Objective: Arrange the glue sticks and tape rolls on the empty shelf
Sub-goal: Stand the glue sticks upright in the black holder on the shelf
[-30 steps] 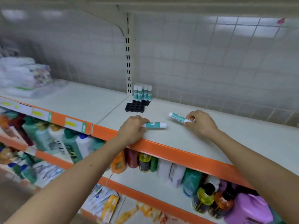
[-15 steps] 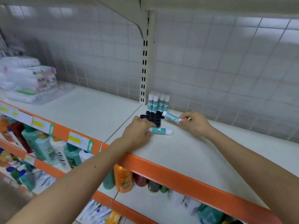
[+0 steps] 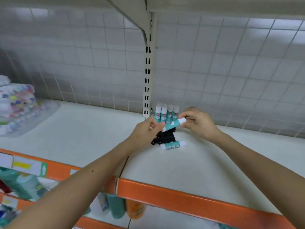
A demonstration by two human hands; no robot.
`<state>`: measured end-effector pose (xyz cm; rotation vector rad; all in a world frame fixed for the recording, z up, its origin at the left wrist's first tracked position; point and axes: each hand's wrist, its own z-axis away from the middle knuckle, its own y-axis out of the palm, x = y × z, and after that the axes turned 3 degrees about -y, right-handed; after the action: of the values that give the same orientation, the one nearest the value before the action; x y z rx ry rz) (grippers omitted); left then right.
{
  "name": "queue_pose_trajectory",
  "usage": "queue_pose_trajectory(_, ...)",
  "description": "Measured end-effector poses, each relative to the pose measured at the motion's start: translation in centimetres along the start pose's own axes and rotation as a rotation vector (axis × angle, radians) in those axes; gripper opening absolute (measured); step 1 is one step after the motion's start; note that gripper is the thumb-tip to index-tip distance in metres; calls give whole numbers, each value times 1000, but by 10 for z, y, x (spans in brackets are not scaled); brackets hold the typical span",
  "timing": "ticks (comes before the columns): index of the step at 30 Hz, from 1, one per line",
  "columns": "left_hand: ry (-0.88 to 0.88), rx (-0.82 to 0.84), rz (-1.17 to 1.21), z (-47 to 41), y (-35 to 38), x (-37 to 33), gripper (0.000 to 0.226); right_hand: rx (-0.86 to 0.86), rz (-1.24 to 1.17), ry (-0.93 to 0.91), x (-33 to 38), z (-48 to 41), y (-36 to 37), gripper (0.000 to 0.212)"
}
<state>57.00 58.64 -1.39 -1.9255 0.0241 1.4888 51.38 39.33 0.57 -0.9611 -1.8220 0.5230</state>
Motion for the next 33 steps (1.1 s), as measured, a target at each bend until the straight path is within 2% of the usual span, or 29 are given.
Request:
queue_pose_trajectory(4,-63,260,62,-6,-7,-3,25,-128,45,-134,13,0,12,19)
queue_pose_trajectory(7,-57,276,116,-12,-6,2,18,-151,69,-197,17,4,18,21)
queue_pose_trajectory(8,-50,248,138,-13,-5,4,14,-147,53,-160,19,5,18,26)
queue_pose_trajectory(10,-19,186,170,-16,-3,7,12,-96,-48,56,23,6,16,34)
queue_pose_trajectory(12,11,128,222,-20,-1,8,16,-69,-280,315,26,2,16,29)
queue_pose_trajectory(13,19,100,242,-22,0,7,18,-80,-379,388,27,0,16,25)
queue_pose_trajectory(19,10,51,231,-38,8,8,15,-225,-571,425,30,-24,16,22)
queue_pose_trajectory(22,39,73,72,-43,11,11,25,-255,-392,396,26,-33,18,15)
queue_pose_trajectory(26,217,86,-451,-46,8,29,36,-244,9,246,18,-38,24,19)
queue_pose_trajectory(29,290,122,-629,-48,6,34,36,-246,70,175,13,-43,33,20)
queue_pose_trajectory(33,317,140,-738,-51,5,34,39,-295,122,97,6,-51,41,14)
